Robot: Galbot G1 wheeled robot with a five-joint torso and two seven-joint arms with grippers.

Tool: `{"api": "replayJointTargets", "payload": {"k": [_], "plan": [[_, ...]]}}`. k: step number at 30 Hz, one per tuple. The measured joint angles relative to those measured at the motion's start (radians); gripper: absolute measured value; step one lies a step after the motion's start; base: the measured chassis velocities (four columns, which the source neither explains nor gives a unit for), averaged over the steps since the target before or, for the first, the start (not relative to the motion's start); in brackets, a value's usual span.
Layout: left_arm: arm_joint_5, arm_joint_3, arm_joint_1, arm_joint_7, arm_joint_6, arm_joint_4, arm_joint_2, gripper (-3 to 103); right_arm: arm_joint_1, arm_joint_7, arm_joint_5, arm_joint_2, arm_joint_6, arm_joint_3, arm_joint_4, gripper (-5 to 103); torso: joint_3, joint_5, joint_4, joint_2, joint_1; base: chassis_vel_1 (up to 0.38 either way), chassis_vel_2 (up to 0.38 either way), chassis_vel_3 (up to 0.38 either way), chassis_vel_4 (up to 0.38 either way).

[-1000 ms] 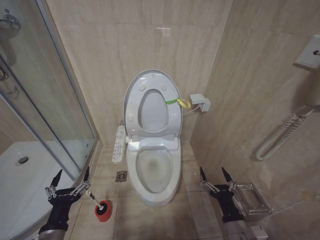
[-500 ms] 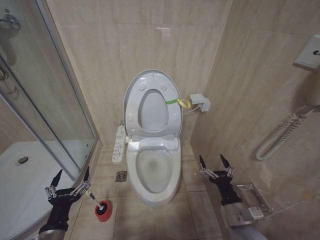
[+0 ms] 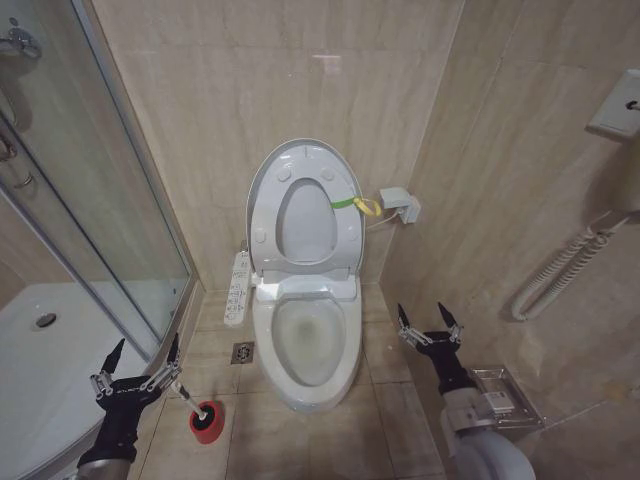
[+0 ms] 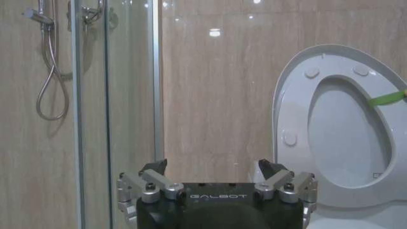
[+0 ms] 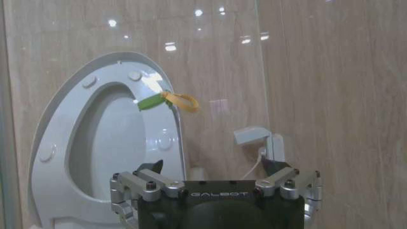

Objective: Open the toilet lid, clean the toilet bowl with a toilet brush, close the toilet lid, and flush.

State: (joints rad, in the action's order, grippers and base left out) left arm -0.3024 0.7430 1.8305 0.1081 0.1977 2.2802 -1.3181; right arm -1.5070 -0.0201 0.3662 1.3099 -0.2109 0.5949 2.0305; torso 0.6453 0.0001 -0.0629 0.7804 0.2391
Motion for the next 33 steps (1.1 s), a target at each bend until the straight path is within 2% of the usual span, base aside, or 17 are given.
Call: {"api": "replayJointTargets", "payload": {"k": [11, 23, 33], "plan": [[0.0, 0.0, 0.0, 0.0, 0.0, 0.0, 0.0, 97, 0.018, -0.029, 0.053, -0.005, -0.012, -0.013, 0.018, 100, 0.0, -0.0001, 0.0, 0.0, 0.0, 0.0, 0.0, 0.0, 0.0], [0.0, 0.0, 0.0, 0.0, 0.0, 0.0, 0.0, 97, 0.009, -0.033, 0.038, -0.006, -0.057, -0.004, 0.007, 100, 0.0, -0.0002, 0.0, 0.0, 0.001, -0.073, 0.071, 0.077, -0.08], [0.0, 0.0, 0.0, 0.0, 0.0, 0.0, 0.0, 97, 0.02, -0.043, 0.023, 0.002, -0.064, 0.002, 0.013, 100, 0.0, 0.0, -0.0001, 0.0, -0.001, -0.028, 0.029, 0.02, -0.029]]}}
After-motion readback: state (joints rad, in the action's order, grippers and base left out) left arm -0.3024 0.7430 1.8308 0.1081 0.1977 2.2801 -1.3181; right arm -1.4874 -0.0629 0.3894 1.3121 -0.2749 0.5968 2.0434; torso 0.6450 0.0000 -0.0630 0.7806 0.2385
